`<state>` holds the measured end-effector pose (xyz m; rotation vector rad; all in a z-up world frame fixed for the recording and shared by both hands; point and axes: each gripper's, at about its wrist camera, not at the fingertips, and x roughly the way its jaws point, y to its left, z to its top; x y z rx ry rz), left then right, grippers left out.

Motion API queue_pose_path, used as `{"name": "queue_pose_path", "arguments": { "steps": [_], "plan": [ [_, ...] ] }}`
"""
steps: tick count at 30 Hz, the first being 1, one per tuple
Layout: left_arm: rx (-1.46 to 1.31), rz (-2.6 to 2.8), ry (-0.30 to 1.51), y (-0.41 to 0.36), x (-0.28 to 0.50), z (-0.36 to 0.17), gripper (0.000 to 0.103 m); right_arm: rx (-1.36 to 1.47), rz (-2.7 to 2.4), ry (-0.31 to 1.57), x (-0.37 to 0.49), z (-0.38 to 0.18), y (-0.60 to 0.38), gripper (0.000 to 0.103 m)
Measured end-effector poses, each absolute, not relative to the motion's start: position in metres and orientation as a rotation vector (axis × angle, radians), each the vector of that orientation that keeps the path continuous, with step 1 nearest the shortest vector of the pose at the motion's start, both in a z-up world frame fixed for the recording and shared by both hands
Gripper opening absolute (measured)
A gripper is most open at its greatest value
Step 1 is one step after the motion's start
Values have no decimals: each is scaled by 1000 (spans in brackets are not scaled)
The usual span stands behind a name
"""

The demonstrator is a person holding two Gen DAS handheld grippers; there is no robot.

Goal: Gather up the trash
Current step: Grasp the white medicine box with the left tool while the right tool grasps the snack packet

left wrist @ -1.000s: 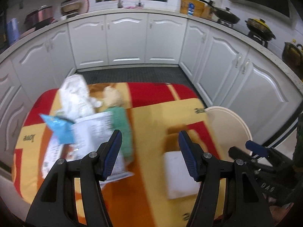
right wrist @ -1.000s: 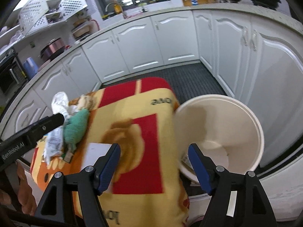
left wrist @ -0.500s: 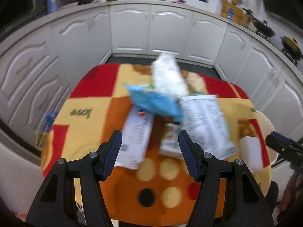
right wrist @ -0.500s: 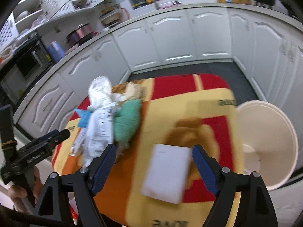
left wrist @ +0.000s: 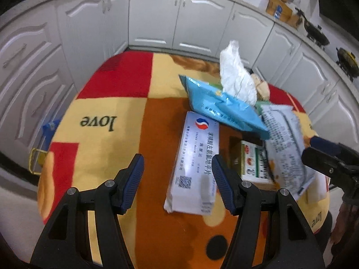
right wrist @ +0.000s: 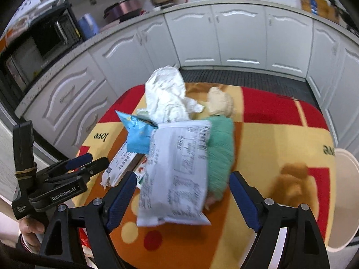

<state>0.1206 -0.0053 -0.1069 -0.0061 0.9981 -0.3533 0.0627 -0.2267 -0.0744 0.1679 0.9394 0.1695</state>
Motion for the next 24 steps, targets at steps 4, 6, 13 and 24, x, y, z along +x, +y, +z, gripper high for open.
{"name": "queue_pose_path", "arguments": {
  "steps": [4,6,13,24],
  "plan": [
    [-62,-397,1042,-4,135,-115,61,150,168,995,82,-91,-218,83],
    [-73,-417,1044,-6,138,-115,62,113,153,984,84,-95,-216,77],
    [-30,-434,1053,-27,146,-122,69,175,178,918,64,-89,-243,53],
    [-51,-330,1073,-5,129,-119,50,244,246,828,19,-57,-257,53]
  ]
}}
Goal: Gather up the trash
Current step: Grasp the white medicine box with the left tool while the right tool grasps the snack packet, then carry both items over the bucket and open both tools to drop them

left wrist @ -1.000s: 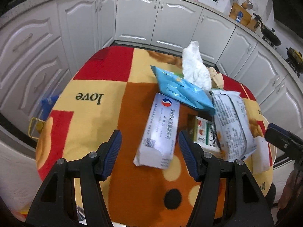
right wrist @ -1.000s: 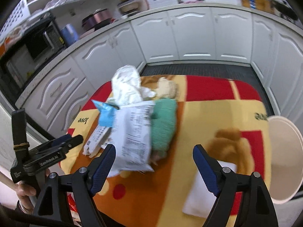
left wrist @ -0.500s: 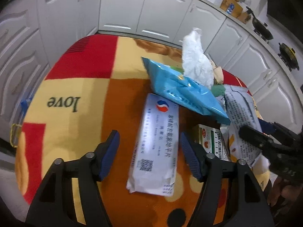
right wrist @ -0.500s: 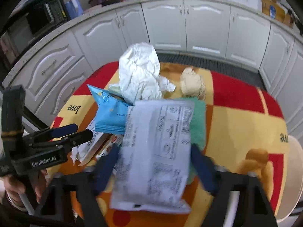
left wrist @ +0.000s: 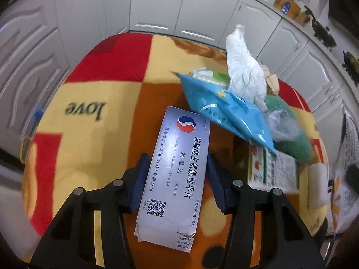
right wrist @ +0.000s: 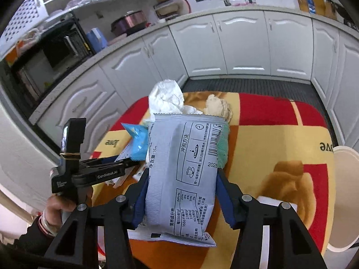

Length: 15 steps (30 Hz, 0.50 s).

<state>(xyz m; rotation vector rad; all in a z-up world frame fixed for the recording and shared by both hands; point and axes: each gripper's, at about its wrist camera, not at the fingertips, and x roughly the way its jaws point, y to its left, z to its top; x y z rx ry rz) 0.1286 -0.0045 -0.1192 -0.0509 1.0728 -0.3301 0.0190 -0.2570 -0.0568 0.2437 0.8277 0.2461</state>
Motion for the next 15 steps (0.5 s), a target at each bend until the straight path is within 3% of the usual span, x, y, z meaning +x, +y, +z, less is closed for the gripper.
{"name": "queue_pose_path", "arguments": {
  "steps": [15],
  "plan": [
    [-3,-365,910,-23,47,-55,50,250,226,784,-17,-48,-270,53]
  ]
}}
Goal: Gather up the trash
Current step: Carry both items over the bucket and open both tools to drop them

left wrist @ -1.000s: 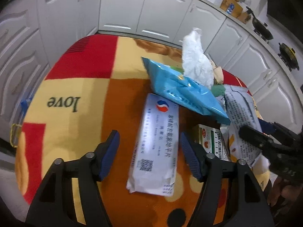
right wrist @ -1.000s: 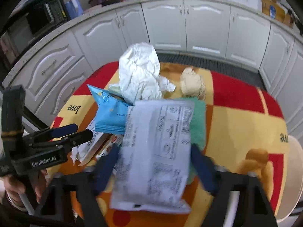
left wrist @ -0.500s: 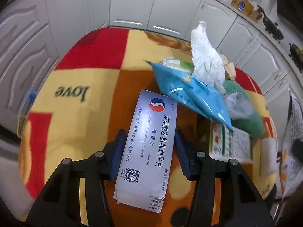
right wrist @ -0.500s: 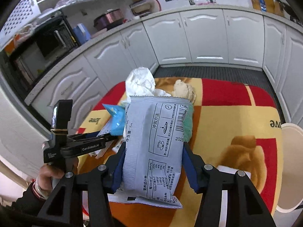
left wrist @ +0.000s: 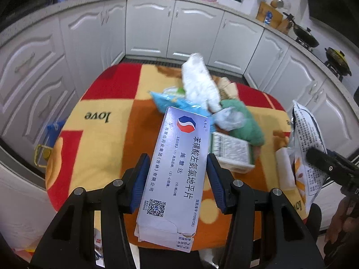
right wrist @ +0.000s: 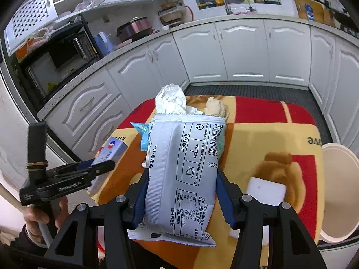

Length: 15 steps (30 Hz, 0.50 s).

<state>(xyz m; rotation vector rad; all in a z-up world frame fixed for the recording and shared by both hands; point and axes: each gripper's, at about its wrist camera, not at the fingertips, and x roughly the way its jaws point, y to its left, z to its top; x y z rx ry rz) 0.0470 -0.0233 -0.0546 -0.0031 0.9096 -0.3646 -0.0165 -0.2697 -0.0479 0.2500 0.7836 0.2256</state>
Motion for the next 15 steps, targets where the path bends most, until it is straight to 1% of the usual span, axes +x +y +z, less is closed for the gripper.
{"name": "queue_pose_path", "arguments": {
  "steps": [15],
  "plan": [
    [104,-460,834,-107,29,-30,50,315,110,738,-51,-41,-329,53]
  ]
}}
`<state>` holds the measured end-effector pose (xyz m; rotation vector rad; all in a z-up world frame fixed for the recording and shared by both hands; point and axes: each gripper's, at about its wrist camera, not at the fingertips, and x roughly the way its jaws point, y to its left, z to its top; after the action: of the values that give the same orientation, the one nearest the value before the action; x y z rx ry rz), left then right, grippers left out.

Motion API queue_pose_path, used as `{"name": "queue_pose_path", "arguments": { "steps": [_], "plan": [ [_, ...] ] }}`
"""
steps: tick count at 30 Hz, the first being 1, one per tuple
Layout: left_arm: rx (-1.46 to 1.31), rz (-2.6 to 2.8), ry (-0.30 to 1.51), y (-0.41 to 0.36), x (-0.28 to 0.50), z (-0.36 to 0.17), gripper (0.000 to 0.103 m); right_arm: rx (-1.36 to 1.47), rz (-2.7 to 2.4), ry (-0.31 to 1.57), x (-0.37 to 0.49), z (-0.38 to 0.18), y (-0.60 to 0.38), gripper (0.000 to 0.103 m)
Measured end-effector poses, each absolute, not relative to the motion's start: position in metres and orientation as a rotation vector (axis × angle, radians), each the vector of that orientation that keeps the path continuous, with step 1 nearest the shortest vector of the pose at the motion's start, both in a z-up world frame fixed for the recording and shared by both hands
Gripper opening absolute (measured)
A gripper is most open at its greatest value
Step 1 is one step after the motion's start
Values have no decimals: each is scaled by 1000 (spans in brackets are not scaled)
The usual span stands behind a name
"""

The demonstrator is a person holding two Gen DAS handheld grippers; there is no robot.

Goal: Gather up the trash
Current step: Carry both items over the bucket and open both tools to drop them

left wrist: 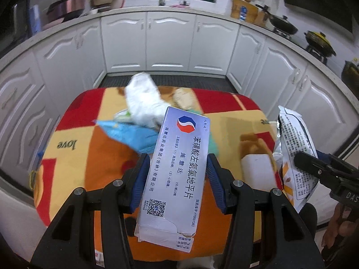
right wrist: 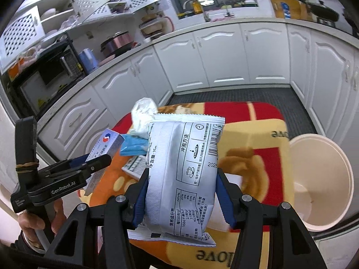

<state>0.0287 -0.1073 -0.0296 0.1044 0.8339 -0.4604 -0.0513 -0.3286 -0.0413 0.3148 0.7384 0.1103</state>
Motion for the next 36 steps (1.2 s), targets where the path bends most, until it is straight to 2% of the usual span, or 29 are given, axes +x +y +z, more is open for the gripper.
{"name": "queue_pose_path", "arguments": {
  "steps": [20,36],
  "plan": [
    [258,-663,823,-259,22,-35,50,446,-136,741,-103,-59,-458,53],
    [330,-759,859,-331,22,-44,50,524,-251,751,-124,-81,-517,53]
  ]
}}
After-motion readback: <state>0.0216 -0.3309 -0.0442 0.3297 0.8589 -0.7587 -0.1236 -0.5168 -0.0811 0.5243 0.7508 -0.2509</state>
